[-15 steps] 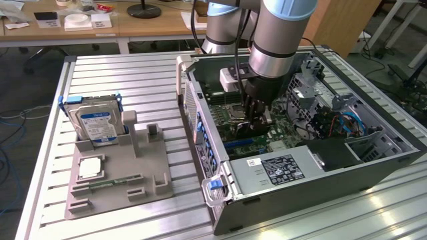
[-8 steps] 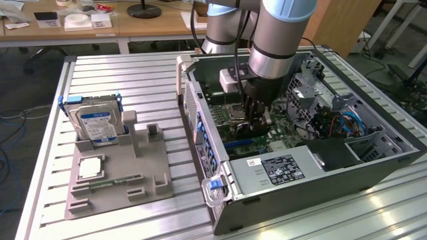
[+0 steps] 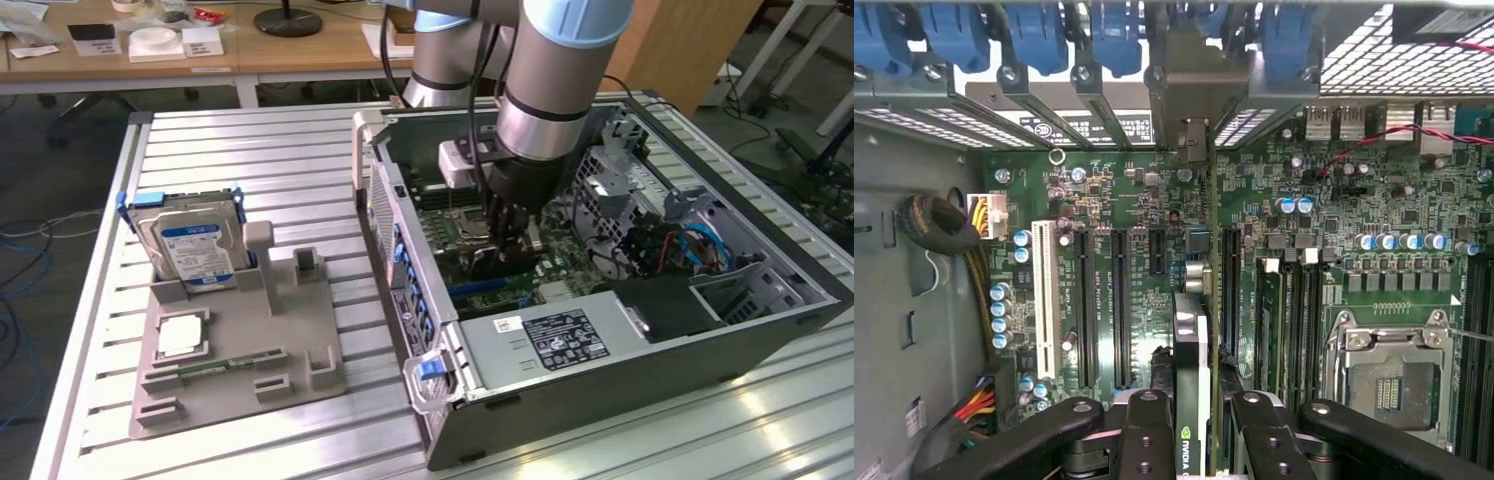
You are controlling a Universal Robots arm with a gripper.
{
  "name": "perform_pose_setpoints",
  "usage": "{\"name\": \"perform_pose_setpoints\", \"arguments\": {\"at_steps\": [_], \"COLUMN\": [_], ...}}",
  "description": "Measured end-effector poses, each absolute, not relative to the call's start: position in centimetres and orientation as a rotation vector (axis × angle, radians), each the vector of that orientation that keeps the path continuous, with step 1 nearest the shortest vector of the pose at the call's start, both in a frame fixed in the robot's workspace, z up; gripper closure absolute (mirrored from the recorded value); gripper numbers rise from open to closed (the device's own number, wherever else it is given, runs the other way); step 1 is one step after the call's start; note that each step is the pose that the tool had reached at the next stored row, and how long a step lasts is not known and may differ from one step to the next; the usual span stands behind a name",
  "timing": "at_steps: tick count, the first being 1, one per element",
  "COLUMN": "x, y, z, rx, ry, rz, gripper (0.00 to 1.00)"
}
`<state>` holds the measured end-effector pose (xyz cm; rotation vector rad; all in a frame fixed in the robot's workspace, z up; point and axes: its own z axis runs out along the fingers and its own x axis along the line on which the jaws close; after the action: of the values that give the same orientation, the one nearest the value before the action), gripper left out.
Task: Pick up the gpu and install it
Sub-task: 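Insert the gpu into the slot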
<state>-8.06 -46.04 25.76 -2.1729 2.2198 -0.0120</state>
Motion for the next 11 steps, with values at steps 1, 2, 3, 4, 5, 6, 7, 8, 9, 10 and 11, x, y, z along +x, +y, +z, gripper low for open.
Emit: {"name": "perform_pose_setpoints", "arguments": {"at_steps": [1, 2, 3, 4, 5, 6, 7, 8, 9, 10, 11], "x": [-8.07, -8.07, -8.07, -8.07, -8.07, -8.07, -8.07, -8.10, -8.15, -8.20, -8.23], "y": [-46.05, -46.05, -46.05, -46.05, -46.05, -46.05, -46.05, -46.05, -46.05, -46.05, -46.05], "z": [25.66, 25.57, 25.50, 25.48, 25.48, 25.48, 25.48, 25.47, 25.46, 25.43, 25.41], "rx": [-2.173, -2.173, -2.173, -2.173, -2.173, -2.173, -2.173, -2.173, -2.173, -2.173, -2.173], "ry": [2.220, 2.220, 2.220, 2.220, 2.220, 2.220, 2.220, 2.220, 2.220, 2.220, 2.220], "rz": [-0.012, -0.012, -0.012, -0.012, -0.012, -0.012, -0.012, -0.012, -0.012, -0.012, -0.012], "gripper": [0.73, 0.73, 0.73, 0.73, 0.73, 0.73, 0.73, 0.73, 0.73, 0.73, 0.73]}}
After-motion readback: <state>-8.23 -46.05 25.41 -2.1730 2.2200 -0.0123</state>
